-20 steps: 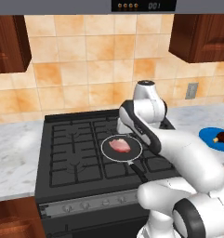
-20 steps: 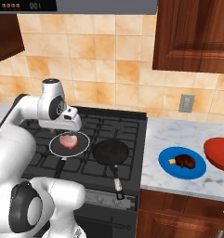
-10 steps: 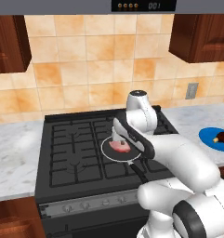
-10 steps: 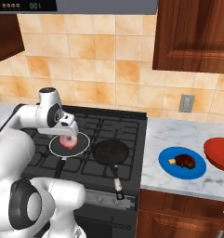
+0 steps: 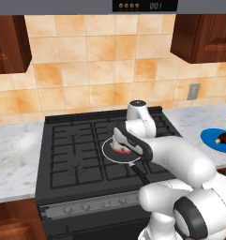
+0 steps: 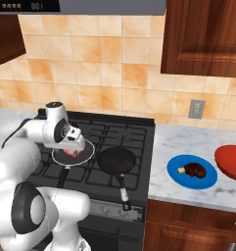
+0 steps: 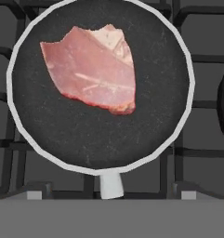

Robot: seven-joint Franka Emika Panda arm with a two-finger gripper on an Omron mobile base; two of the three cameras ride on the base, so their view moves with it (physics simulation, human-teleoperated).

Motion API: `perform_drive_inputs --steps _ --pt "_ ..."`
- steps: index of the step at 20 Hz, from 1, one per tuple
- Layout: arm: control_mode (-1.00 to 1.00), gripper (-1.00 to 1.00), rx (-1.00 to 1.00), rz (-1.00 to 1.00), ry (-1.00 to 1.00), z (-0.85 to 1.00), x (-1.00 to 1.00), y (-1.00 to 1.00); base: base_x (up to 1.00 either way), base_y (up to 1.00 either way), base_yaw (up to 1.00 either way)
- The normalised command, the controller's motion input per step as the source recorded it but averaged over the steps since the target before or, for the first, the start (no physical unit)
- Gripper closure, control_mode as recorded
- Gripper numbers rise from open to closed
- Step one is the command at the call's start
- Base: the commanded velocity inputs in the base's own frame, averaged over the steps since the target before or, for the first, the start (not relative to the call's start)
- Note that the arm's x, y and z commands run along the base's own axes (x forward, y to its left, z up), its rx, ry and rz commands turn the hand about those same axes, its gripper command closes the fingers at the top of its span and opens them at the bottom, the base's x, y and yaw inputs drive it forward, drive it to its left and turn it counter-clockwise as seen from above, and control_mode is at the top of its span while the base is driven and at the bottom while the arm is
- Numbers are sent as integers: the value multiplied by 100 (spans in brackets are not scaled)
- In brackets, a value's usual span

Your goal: Place one of the steaks on the plate and the other in the bowl. Then place the bowl in the fridge.

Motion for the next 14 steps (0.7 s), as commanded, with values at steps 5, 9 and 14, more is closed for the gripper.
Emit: perform_drive_inputs --steps 5,9,14 --pt "-100 -100 0 0 0 -30 28 0 0 0 0" --pt "-100 -100 0 0 0 -28 24 0 0 0 0" --pt "-100 -100 -1 0 4 -24 26 0 0 0 0"
